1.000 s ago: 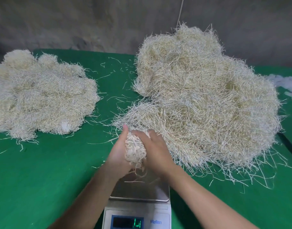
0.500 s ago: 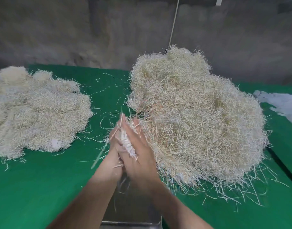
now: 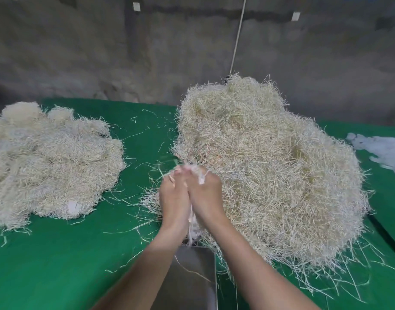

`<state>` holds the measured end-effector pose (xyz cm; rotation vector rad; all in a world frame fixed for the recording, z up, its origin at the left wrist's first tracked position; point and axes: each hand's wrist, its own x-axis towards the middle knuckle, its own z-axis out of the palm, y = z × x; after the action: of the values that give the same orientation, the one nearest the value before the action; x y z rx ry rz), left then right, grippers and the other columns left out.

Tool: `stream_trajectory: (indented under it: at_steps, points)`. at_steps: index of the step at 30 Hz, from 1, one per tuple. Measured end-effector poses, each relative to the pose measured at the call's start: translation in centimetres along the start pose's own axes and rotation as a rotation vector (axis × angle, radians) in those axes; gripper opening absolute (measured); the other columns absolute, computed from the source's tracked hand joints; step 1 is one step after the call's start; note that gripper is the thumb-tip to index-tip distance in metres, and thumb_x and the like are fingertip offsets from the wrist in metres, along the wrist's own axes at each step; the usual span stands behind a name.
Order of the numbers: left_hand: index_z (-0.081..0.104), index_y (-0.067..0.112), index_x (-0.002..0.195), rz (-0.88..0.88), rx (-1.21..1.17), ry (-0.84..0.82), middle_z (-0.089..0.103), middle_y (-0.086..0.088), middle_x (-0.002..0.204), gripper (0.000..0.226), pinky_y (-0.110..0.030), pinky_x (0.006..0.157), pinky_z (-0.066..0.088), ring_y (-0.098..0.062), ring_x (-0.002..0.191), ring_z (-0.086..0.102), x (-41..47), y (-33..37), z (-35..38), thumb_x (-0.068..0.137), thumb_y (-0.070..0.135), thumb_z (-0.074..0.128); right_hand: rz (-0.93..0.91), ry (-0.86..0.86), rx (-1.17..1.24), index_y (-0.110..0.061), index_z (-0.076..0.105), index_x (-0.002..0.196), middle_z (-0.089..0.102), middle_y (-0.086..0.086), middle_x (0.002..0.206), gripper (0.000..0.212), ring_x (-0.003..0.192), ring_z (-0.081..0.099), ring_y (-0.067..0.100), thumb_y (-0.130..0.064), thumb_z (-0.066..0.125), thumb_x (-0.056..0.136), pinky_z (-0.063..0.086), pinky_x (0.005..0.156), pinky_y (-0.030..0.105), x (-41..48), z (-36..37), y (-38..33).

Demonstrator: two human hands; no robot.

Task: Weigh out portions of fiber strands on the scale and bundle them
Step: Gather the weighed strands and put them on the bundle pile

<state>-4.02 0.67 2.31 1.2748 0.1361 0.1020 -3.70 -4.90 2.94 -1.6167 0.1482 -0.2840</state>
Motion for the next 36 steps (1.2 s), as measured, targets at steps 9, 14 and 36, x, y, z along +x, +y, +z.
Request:
stream_trajectory:
  at_steps: [9, 14, 36]
  points:
    - [0.07, 0.018, 0.1, -0.408, -0.318, -0.128, 0.074, -0.008, 0.093, 0.052, -0.031, 0.066, 0.053, -0.02, 0.078, 0.071, 2.9, 1.1, 0.6, 0.084, 0.062, 0.048, -0.187, 0.157, -0.304, -0.023, 0.045, 0.13, 0.042, -0.004, 0.132, 0.036, 0.13, 0.035, 0.012, -0.029, 0.048, 0.095, 0.029, 0.105, 0.025, 0.0, -0.3, 2.9]
    - [0.054, 0.007, 0.07, -0.3, 0.025, 0.086, 0.049, -0.006, 0.052, 0.029, -0.018, 0.036, 0.035, -0.015, 0.04, 0.048, 3.4, -0.1, 0.6, 0.097, 0.01, 0.044, -0.376, 0.084, -0.492, -0.031, 0.037, 0.072, 0.042, -0.013, 0.083, 0.029, 0.075, 0.039, 0.001, -0.057, 0.039, 0.085, 0.035, 0.069, 0.02, 0.5, -0.6, 2.5]
    - [0.052, 0.021, 0.076, -0.209, 0.168, -0.077, 0.043, 0.01, 0.057, 0.034, -0.015, 0.056, 0.045, -0.004, 0.049, 0.045, 2.7, -0.2, 1.6, 0.094, 0.047, 0.043, -0.201, 0.145, -0.289, -0.03, 0.045, 0.083, 0.051, -0.008, 0.076, 0.011, 0.059, 0.041, -0.005, -0.03, 0.041, 0.094, 0.034, 0.058, 0.011, 1.8, -2.9, 1.9]
